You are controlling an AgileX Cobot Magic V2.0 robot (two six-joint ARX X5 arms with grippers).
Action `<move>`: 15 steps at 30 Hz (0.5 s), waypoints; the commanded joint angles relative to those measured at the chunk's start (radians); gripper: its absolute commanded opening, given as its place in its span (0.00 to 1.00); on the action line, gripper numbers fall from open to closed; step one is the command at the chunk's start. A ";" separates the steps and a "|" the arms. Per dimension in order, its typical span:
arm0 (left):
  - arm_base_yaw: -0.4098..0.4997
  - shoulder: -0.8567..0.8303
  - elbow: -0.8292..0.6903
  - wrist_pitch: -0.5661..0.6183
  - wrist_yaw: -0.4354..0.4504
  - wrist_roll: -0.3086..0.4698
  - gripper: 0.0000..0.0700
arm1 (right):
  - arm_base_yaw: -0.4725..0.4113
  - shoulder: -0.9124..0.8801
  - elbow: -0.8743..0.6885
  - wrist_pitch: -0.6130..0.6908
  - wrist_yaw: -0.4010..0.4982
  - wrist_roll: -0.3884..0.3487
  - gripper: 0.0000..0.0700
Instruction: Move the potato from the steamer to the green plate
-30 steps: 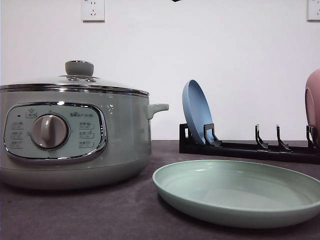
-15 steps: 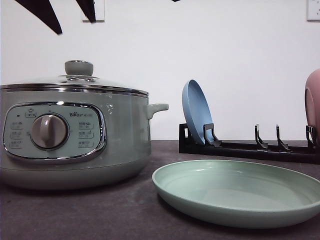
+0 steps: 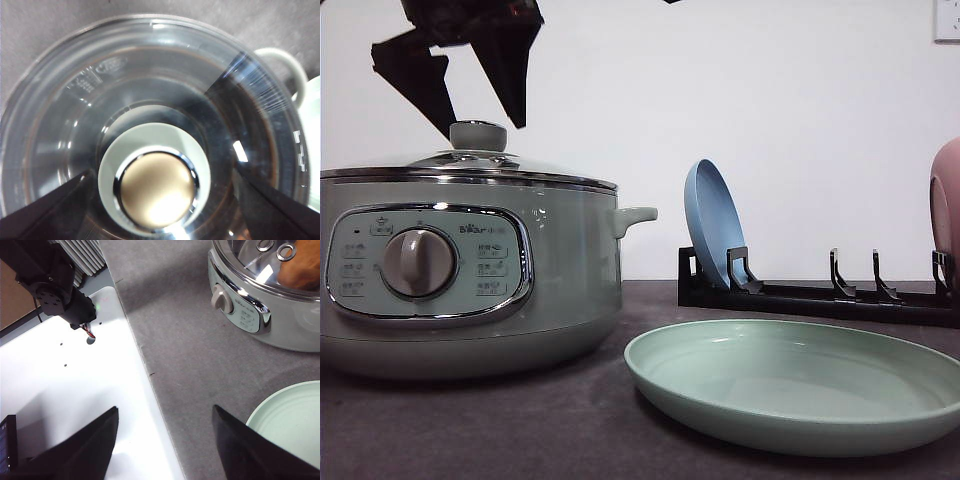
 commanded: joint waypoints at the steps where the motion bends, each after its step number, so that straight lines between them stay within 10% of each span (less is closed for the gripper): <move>1: -0.005 0.029 0.032 -0.001 -0.005 0.013 0.79 | 0.010 0.011 0.017 0.007 0.001 -0.002 0.53; 15: -0.005 0.036 0.032 -0.031 -0.005 0.013 0.48 | 0.010 0.011 0.017 0.041 0.002 -0.005 0.53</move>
